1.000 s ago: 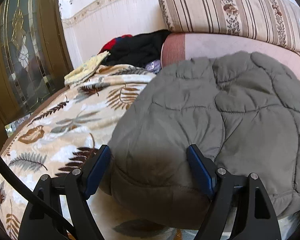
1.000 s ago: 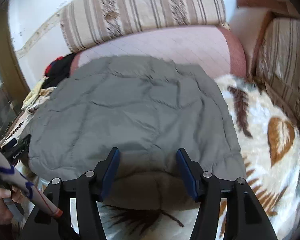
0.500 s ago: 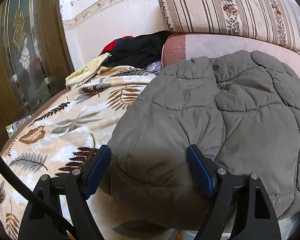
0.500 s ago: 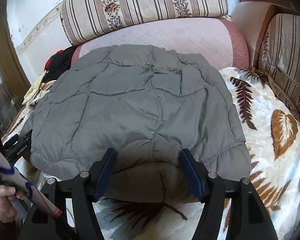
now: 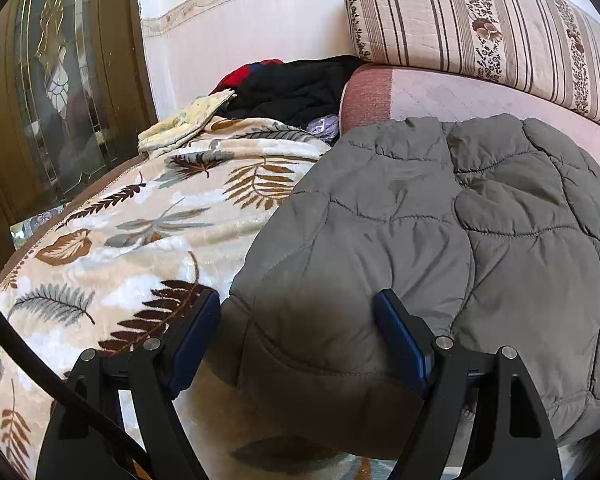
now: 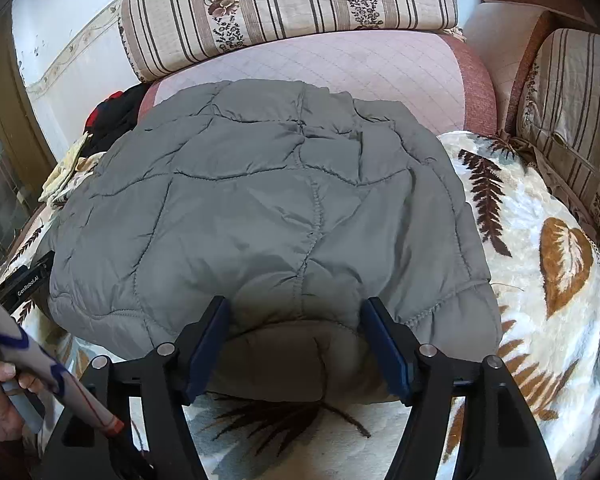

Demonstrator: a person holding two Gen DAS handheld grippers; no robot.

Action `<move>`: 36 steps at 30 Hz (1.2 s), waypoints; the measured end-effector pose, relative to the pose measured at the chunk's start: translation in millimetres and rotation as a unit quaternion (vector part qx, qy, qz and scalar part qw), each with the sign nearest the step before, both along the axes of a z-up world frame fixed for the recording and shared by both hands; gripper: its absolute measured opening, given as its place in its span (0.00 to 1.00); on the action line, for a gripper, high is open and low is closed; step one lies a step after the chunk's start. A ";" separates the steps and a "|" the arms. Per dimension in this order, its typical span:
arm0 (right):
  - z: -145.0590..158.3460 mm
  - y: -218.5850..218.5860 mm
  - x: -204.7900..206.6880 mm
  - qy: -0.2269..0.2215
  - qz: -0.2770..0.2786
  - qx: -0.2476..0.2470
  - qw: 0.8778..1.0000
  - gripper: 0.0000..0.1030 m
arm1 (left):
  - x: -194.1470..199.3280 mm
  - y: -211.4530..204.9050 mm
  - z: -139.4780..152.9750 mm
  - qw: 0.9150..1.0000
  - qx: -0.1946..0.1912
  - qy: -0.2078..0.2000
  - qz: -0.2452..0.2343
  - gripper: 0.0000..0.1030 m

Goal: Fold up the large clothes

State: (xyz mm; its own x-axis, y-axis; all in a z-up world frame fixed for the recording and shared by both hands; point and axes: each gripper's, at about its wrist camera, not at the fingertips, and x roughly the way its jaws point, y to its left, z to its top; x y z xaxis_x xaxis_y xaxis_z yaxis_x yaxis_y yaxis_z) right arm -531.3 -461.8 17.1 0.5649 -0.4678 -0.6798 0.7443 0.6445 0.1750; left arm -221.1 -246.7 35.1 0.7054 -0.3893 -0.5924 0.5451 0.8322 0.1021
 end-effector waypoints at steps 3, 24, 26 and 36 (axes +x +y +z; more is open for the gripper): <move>-0.2 0.4 0.0 0.001 0.001 0.000 1.000 0.72 | -0.9 -0.3 0.4 1.000 0.000 0.001 0.000 0.77; -0.1 3.0 0.6 0.004 0.002 -0.003 1.000 0.73 | -0.4 -0.4 0.5 1.000 -0.001 0.002 0.000 0.78; 0.2 3.1 0.7 0.002 0.001 -0.002 1.000 0.73 | 0.0 0.2 -0.1 1.000 -0.001 0.003 0.000 0.78; 1.1 3.9 1.5 0.005 0.001 -0.002 1.000 0.73 | 0.4 0.4 -0.3 1.000 -0.002 0.004 0.000 0.79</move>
State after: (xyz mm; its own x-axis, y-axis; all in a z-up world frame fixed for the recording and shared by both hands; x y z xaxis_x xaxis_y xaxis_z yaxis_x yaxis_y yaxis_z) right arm -529.7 -457.9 18.2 0.5590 -0.4693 -0.6835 0.7444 0.6472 0.1645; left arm -220.8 -246.3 34.8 0.7004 -0.3916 -0.5967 0.5463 0.8321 0.0951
